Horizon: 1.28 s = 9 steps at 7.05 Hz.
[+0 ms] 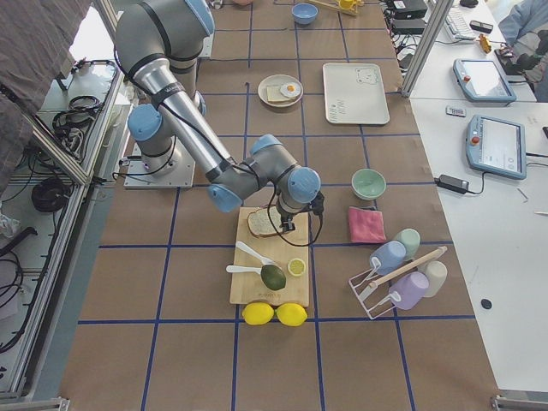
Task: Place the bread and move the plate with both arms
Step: 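Lower the right gripper and grasp the bread slice's edge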
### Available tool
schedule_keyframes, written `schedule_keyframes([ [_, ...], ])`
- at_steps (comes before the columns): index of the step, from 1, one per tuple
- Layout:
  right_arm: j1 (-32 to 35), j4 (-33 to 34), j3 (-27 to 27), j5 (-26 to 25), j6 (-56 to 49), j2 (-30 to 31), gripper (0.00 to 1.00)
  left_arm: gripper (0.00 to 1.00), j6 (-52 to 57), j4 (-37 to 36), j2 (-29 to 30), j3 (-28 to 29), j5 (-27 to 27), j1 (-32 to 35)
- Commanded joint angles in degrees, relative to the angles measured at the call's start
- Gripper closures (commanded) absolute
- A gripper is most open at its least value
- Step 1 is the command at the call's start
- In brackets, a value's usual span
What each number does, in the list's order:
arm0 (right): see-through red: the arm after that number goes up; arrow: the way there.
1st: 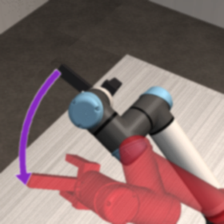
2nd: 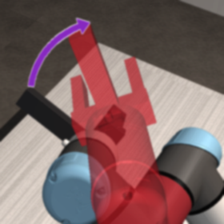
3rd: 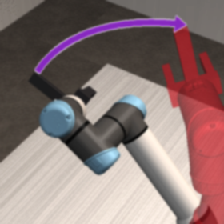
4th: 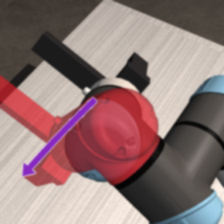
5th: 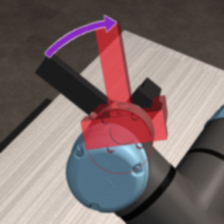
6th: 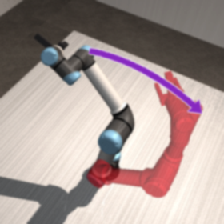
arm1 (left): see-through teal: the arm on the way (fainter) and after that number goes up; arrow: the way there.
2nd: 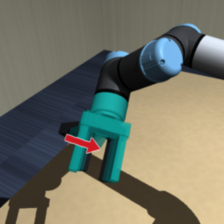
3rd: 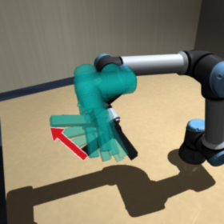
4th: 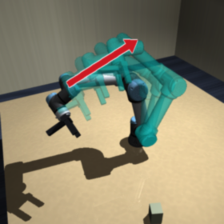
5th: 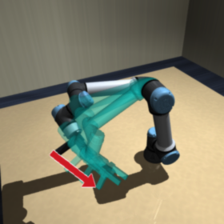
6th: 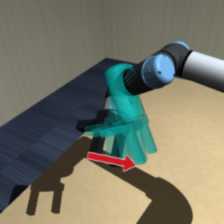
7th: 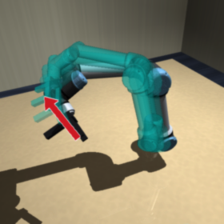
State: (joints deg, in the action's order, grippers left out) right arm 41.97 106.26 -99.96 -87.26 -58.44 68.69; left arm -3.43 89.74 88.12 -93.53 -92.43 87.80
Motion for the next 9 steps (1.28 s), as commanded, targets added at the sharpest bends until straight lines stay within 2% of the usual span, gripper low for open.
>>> schedule_keyframes([
  [1, -0.48, 3.32, -0.06, -0.8, 0.34, -1.19, 0.31, 0.0, 0.09, -0.18, 0.38, -0.16, -0.03, 0.0],
  [3, -0.57, 3.43, 0.02, -0.72, 0.0, -2.15, 0.34, 0.0, 0.26, -0.44, 0.29, 0.02, 0.32, 0.0],
  [4, -1.36, 3.43, 0.02, -0.81, -0.18, -2.6, 0.38, 0.0, 0.09, -0.35, 0.12, -0.07, 0.15, 0.0],
  [8, -3.38, 3.25, -0.06, -0.63, 0.52, -3.83, 0.38, 0.0, 0.0, -1.93, -0.23, 0.02, 1.29, 0.09],
  [9, -3.3, 3.25, -0.15, -0.2, 0.35, -3.92, 0.42, 0.0, 0.09, -1.24, -1.02, 1.23, 1.46, 0.26],
])
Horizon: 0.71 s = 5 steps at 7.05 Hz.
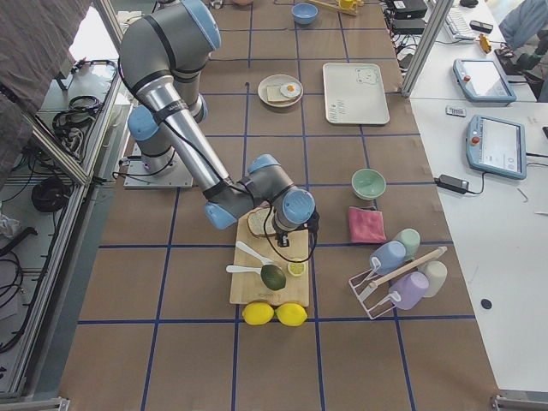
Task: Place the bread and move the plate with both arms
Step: 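Lift the bread slice off the board with the right gripper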
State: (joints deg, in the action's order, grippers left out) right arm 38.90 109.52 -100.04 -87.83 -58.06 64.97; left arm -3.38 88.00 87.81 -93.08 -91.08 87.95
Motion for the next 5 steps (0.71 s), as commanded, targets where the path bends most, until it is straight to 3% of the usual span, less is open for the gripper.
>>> schedule_keyframes([
  [1, -0.32, 0.0, -0.32, -0.14, -0.03, -0.28, 0.63, 0.0, 0.04, 2.5, -2.1, 1.06, 0.2, 0.47],
  [2, -0.23, 0.0, -0.33, 0.2, -0.64, -0.2, 0.68, 0.0, -0.05, 2.61, -1.77, 0.71, 0.55, 0.47],
  [5, -0.32, 0.0, -0.33, -0.06, -1.87, -0.02, 1.0, 0.0, 0.04, 3.93, -3.52, 0.44, 0.29, 0.56],
])
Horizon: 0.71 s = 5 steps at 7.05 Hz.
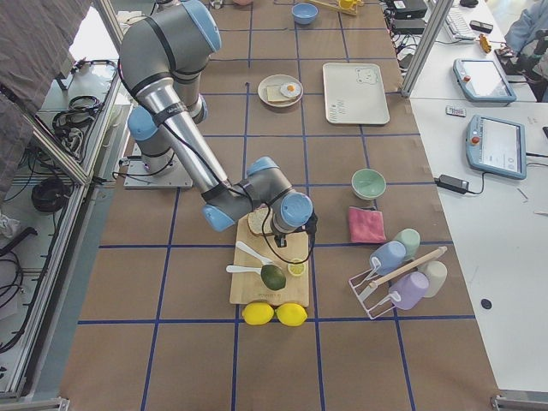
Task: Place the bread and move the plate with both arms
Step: 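Lift the bread slice off the board with the right gripper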
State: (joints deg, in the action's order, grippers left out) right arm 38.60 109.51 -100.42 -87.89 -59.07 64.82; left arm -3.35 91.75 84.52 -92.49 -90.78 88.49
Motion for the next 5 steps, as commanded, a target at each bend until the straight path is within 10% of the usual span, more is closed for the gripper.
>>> schedule_keyframes([
  [1, -0.01, 0.0, -0.04, 0.0, -0.61, 0.48, 1.0, 0.0, 0.1, 0.1, -0.23, -0.15, -0.1, 0.02],
  [5, 0.68, -1.22, 0.4, -0.35, 2.53, 4.15, 1.0, 0.0, -0.61, 5.37, 0.02, -0.23, -0.54, -0.16],
])
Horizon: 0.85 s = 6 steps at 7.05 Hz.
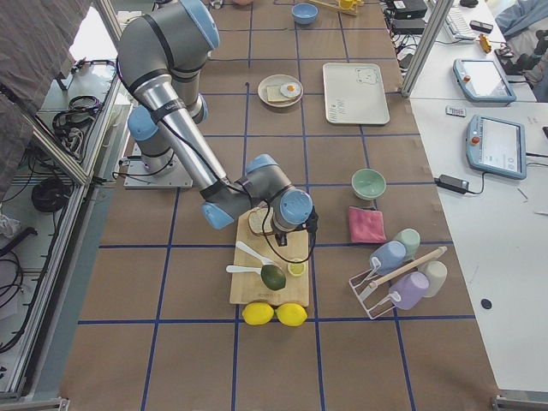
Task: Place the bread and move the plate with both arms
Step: 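Lift the bread slice off the board with the right gripper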
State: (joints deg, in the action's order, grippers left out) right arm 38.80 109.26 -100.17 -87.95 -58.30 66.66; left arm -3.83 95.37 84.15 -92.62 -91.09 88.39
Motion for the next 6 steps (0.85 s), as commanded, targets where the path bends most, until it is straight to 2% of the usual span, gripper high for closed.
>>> schedule_keyframes([
  [1, 1.54, -2.63, 0.15, -1.86, 5.1, 6.34, 1.0, 0.0, -0.22, 1.31, 1.1, -0.11, 0.12, -0.06],
  [3, 5.4, -6.94, 0.76, -1.79, 8.36, 11.19, 1.0, 0.0, -0.48, 0.25, 1.55, -0.19, 0.04, -0.42],
  [4, 8.46, -11.05, 2.77, -1.87, 13.69, 11.73, 1.0, 0.0, -0.39, 0.26, 1.02, -0.02, -0.05, -0.42],
  [6, 19.68, -19.91, 9.17, -1.35, 23.19, 12.18, 1.0, 0.0, -0.31, 0.26, 1.02, -0.72, -0.14, -0.42],
])
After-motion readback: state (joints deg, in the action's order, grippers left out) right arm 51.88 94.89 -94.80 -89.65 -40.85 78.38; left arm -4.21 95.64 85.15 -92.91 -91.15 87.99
